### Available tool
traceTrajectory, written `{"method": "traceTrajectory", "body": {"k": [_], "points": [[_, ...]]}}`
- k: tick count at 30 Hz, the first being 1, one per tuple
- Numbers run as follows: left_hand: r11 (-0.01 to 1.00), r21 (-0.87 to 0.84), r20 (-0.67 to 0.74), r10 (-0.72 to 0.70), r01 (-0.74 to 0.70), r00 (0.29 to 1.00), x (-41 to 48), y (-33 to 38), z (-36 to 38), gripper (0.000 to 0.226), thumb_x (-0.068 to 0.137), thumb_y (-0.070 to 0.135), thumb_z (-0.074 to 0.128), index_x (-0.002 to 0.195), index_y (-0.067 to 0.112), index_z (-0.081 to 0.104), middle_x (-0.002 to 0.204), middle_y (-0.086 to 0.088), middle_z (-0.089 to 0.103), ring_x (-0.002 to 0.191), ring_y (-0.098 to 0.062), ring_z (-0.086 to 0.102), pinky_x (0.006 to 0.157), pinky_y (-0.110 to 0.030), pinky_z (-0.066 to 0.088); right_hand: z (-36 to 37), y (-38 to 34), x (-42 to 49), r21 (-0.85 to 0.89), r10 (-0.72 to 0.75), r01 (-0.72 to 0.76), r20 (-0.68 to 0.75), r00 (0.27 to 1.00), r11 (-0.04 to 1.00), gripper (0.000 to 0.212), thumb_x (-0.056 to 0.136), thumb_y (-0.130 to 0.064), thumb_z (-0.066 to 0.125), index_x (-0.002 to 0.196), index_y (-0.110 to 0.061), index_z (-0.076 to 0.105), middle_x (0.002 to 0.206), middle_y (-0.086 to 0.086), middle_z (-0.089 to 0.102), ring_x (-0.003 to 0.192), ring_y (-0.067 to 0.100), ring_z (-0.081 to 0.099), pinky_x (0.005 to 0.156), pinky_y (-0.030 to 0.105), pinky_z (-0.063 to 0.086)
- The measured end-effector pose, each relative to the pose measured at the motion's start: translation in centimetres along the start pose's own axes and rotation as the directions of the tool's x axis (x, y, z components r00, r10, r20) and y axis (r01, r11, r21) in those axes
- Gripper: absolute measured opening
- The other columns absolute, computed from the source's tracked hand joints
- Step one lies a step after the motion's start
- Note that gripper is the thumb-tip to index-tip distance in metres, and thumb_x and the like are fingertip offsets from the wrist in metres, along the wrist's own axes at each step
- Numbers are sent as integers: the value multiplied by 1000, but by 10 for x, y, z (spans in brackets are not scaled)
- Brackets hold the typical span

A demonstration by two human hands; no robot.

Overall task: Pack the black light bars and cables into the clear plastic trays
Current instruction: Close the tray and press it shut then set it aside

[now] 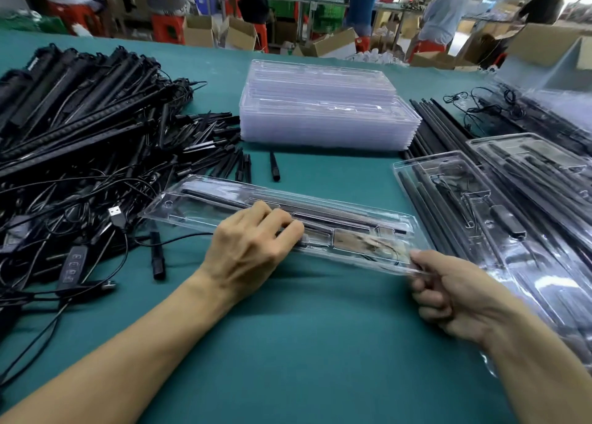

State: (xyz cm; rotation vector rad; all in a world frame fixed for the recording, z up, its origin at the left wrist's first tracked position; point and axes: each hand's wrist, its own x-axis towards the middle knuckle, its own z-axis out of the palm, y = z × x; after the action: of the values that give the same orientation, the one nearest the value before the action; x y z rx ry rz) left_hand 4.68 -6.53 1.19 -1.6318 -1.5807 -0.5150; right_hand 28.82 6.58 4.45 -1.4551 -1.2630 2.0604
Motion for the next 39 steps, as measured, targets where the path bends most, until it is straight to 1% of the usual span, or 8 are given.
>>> {"method": "traceTrajectory", "body": {"k": [8, 13, 19, 22, 26, 32, 35, 39], "points": [[997, -55, -28, 46, -47, 999, -3, -1, -1, 29, 98, 5, 51, 82, 17, 72, 71, 3, 64, 65, -20, 62, 52, -30, 46, 4, 5, 1, 25, -86, 88, -53, 995, 996, 32, 98, -19, 52, 67, -11, 46, 45, 2, 39, 25, 3, 23, 28, 7, 15], [995, -97, 17, 26, -24, 1000, -3, -1, 1, 39, 98, 2, 39, 84, 14, 73, 66, 0, 60, 62, -23, 59, 47, -36, 47, 5, 7, 1, -5, -110, 110, -72, 991, 994, 30, 97, -21, 54, 69, -13, 48, 48, 2, 42, 28, 4, 28, 28, 8, 17], [999, -35, 35, 32, -31, 999, 0, 0, 1, 28, 90, -1, 53, 74, 15, 69, 67, 0, 61, 60, -22, 55, 45, -34, 44, 3, 14, -5, 36, -137, 139, -63, 989, 990, 37, 98, -50, 44, 93, -15, 55, 68, 9, 55, 41, 17, 49, 33, 20, 35], [1000, -17, 44, 23, -23, 999, 2, 2, 1, 33, 95, 4, 49, 72, 17, 66, 68, 1, 61, 60, -21, 56, 43, -30, 42, 0, 23, -9, 94, -233, 246, -129, 964, 965, 26, 103, -32, 39, 105, -14, 58, 93, 13, 64, 56, 25, 67, 41, 27, 51], [1000, -10, 48, 21, -20, 999, 4, 4, 0, 44, 102, 10, 34, 73, 17, 66, 72, 1, 64, 64, -21, 59, 44, -30, 44, -2, 35, -16, -69, -403, 399, -229, 886, 914, 24, 96, 4, 44, 103, -12, 60, 106, 15, 62, 69, 23, 73, 52, 27, 57], [1000, -14, 57, -18, 19, 998, 3, 6, 0, 44, 101, 11, 33, 76, 19, 69, 71, 3, 64, 63, -20, 61, 43, -29, 43, -7, 39, -15, 12, -467, 485, -250, 848, 875, 27, 89, 13, 52, 96, -10, 63, 97, 9, 64, 70, 18, 73, 60, 22, 57], [999, -40, 41, -35, 37, 999, 4, 6, 0, 47, 103, 14, 31, 76, 18, 69, 70, 3, 65, 63, -20, 61, 42, -29, 44, -4, 45, -12, -97, -502, 496, -274, 820, 863, 21, 80, -5, 75, 91, -10, 58, 86, 10, 63, 60, 18, 68, 56, 26, 58], [1000, -19, 38, -17, 18, 999, 4, 8, 2, 34, 97, 7, 45, 76, 19, 68, 71, 3, 64, 62, -20, 60, 42, -29, 43, 0, 45, -11, -174, -552, 525, -322, 769, 833, 17, 83, -20, 75, 75, -21, 60, 72, 0, 63, 57, 12, 64, 47, 25, 52]]}}
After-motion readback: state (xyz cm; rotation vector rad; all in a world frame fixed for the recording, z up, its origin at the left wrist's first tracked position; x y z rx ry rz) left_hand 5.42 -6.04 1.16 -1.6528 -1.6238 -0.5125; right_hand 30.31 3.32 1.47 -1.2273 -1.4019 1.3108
